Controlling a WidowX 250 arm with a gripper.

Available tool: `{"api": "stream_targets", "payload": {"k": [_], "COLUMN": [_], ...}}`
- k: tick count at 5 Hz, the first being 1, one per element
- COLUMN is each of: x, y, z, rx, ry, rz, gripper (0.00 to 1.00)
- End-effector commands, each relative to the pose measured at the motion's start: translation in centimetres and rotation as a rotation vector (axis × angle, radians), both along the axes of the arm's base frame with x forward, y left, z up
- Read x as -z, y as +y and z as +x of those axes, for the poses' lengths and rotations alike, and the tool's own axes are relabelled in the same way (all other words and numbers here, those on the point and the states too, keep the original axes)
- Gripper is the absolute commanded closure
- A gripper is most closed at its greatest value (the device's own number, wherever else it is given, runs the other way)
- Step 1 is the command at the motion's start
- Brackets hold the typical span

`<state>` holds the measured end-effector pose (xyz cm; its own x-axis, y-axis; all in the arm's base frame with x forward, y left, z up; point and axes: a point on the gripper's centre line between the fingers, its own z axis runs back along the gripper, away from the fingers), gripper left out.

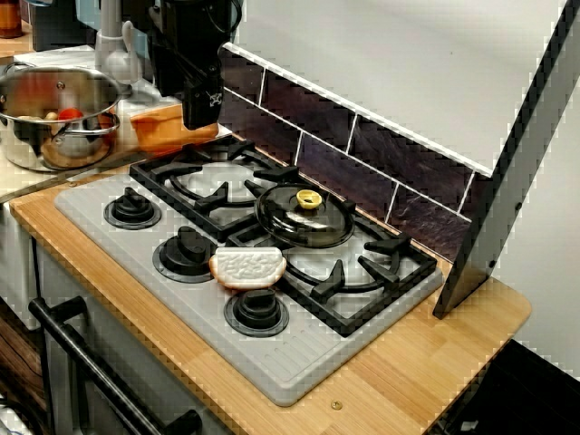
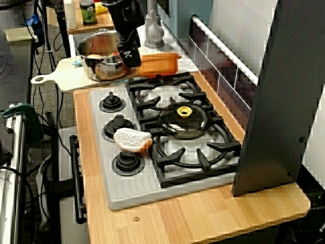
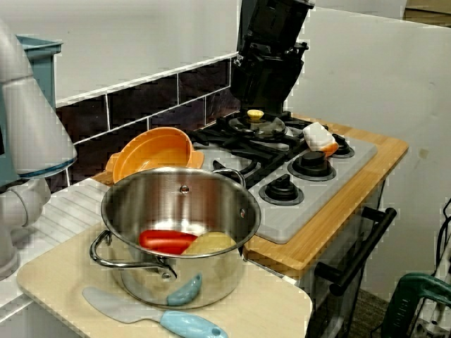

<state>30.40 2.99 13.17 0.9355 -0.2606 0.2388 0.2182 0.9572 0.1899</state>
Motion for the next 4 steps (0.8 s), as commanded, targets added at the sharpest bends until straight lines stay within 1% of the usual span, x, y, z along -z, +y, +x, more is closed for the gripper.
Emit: {"api": "stream_targets", "payload": {"k": [1,2,3,4], "x": [-1.4,-1.5,-1.5,-0.8], "y": [-1.7,-2.6,-3.4,-4.5], "z": [-0.5,-1.7,-3.5,-5.3], "rx": [0.217,0.244,0.255,0.288], "ry": [-0.001,0.008,0.001,0.022], "rz": [-0.040,-0.032,-0.019,-0.029], "gripper": [0.00,0.00,0.00,0.00]}}
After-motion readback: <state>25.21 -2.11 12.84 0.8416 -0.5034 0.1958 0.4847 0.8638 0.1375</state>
